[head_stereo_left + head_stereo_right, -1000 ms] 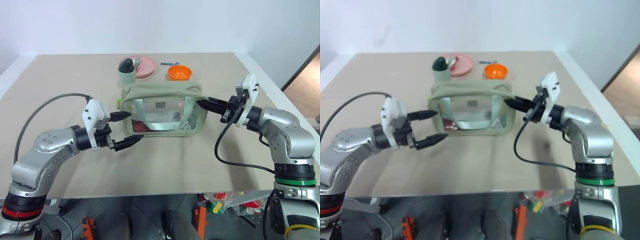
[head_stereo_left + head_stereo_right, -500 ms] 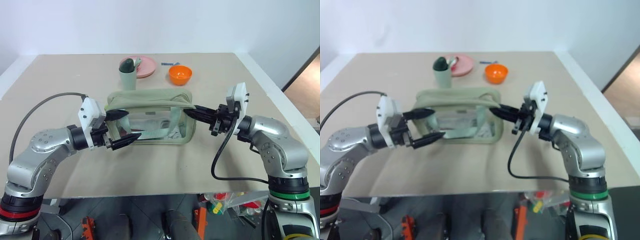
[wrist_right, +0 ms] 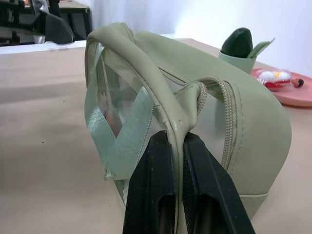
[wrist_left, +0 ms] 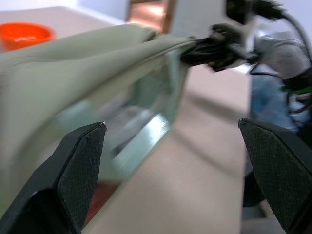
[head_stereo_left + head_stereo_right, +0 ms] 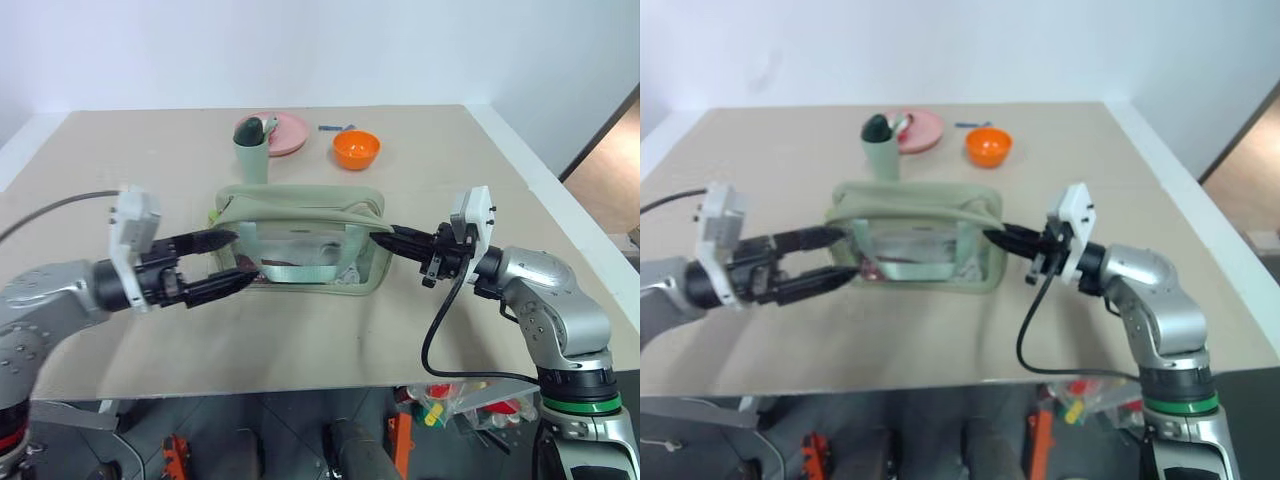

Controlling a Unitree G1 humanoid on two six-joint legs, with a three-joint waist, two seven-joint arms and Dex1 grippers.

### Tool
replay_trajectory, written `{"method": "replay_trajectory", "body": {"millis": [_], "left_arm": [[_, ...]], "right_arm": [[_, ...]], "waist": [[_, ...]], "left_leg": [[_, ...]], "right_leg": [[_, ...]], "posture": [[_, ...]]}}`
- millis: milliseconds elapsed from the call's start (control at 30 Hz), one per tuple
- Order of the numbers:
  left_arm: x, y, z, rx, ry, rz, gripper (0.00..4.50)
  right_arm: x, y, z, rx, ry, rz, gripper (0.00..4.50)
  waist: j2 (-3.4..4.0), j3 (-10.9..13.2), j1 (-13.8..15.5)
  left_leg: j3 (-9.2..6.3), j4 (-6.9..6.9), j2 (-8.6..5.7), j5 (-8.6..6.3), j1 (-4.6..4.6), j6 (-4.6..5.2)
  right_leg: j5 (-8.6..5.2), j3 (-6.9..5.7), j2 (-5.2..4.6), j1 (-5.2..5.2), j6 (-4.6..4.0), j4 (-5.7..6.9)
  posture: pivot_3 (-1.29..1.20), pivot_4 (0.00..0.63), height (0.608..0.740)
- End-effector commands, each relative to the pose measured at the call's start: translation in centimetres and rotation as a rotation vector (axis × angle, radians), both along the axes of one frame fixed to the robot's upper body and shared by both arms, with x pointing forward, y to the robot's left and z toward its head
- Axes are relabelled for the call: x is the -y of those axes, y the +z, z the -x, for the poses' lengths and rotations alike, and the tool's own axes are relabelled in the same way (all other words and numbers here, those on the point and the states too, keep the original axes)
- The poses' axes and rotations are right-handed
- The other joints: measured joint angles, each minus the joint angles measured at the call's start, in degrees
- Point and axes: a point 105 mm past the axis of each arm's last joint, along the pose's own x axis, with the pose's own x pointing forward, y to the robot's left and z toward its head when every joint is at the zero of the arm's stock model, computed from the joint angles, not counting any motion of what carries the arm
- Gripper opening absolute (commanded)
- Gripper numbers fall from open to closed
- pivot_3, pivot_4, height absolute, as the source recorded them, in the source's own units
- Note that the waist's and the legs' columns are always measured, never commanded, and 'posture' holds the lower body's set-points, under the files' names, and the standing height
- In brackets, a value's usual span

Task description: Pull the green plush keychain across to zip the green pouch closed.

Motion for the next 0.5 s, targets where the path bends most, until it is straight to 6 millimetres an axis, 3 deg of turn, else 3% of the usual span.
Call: {"method": "replay_trajectory", "body": {"millis": [33,133,233,333,500], "left_arm": [[-3.5,1.4,-1.7,0.091,0.202,0.013,4.50],[-6.6,0.2,-4.3,0.143,0.465,0.006,4.50],[-7.6,-1.7,-5.7,0.096,0.581,0.072,4.50],[-7.7,-3.8,-7.1,-0.036,0.648,0.191,4.50],[-6.6,-5.0,-8.1,-0.116,0.635,0.312,4.50]], "right_arm": [[-0.3,0.6,0.5,0.044,0.028,0.018,0.08],[-0.4,0.7,0.5,0.051,0.033,0.015,0.08],[-0.6,0.8,0.6,0.057,0.038,0.016,0.08],[-0.8,0.8,0.7,0.060,0.041,0.019,0.08],[-0.9,0.9,0.8,0.063,0.040,0.029,0.08]], "waist": [[0.00,0.00,0.01],[0.01,-0.01,0.01],[-0.04,-0.03,0.03],[-0.06,-0.04,0.07],[-0.09,-0.05,0.04]], "left_leg": [[0.01,0.01,-0.01,0.00,0.01,0.00],[0.06,0.02,-0.03,0.01,0.06,-0.01],[0.06,0.02,-0.03,0.01,0.07,-0.01],[0.07,0.01,-0.04,0.01,0.04,-0.02],[0.04,0.01,-0.04,0.01,0.05,-0.02]], "right_leg": [[0.00,0.01,-0.01,0.01,-0.01,0.00],[0.01,0.05,-0.03,0.04,-0.04,-0.01],[0.03,0.04,-0.05,0.09,-0.01,-0.02],[0.05,0.05,-0.08,0.09,0.03,-0.04],[0.07,0.04,-0.06,0.08,0.06,-0.02]], "posture": [[0.00,0.150,0.740],[0.00,0.150,0.740],[0.00,0.150,0.740],[0.00,0.150,0.740],[0.00,0.150,0.740]]}}
